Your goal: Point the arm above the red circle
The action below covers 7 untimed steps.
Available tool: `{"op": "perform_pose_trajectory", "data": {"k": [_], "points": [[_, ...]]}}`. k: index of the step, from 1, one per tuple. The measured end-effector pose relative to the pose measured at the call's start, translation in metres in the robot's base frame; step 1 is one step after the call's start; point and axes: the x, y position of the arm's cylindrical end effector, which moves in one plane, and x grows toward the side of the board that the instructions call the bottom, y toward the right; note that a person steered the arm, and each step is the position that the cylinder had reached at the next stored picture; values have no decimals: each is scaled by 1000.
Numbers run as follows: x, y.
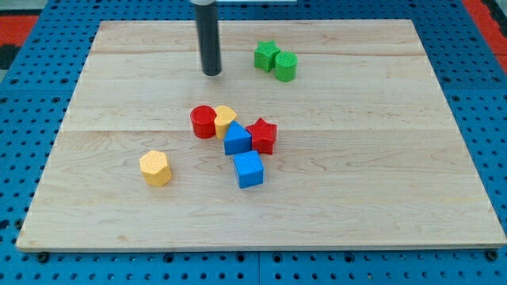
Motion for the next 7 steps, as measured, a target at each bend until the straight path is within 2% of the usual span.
{"op": "perform_pose_trajectory", "data": {"k": [3, 7], "points": [[-3, -23], [-3, -24]]}}
